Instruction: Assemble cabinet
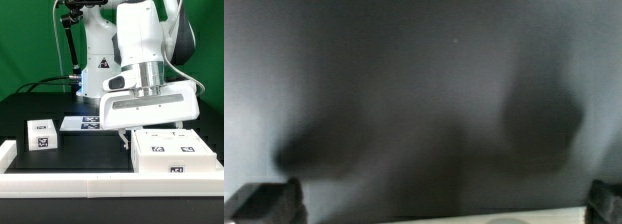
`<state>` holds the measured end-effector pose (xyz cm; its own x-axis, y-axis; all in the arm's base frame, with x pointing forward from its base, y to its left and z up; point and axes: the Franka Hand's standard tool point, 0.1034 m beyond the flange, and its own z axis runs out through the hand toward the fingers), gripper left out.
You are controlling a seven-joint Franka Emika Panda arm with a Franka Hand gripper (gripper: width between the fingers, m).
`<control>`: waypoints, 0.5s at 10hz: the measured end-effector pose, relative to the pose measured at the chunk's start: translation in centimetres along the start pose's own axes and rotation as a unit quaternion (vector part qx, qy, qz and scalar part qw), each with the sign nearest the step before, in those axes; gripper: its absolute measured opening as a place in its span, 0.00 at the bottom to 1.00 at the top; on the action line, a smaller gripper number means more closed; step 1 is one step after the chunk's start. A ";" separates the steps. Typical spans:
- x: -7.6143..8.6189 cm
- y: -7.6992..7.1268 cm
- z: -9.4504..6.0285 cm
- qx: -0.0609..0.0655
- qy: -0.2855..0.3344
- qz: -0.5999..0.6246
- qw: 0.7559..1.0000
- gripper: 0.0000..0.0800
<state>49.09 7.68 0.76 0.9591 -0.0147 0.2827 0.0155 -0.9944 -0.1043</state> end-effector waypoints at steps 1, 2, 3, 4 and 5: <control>-0.2 -0.3 0.1 0.002 0.001 -0.002 1.000 1.00; -0.4 -0.8 0.2 0.004 0.001 -0.006 1.000 1.00; -0.4 -0.6 0.2 0.003 0.002 -0.011 1.000 1.00; -0.3 -0.5 0.2 0.003 0.004 -0.013 1.000 0.86; -0.2 -0.3 0.2 0.002 0.006 -0.018 1.000 0.68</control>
Offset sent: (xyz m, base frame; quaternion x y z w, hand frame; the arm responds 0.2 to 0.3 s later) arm 0.0045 0.0000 -0.0133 0.0067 0.0190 -0.0128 0.9997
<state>48.94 8.05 0.57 0.9545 0.0202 0.2977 0.0513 -0.9940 -0.0971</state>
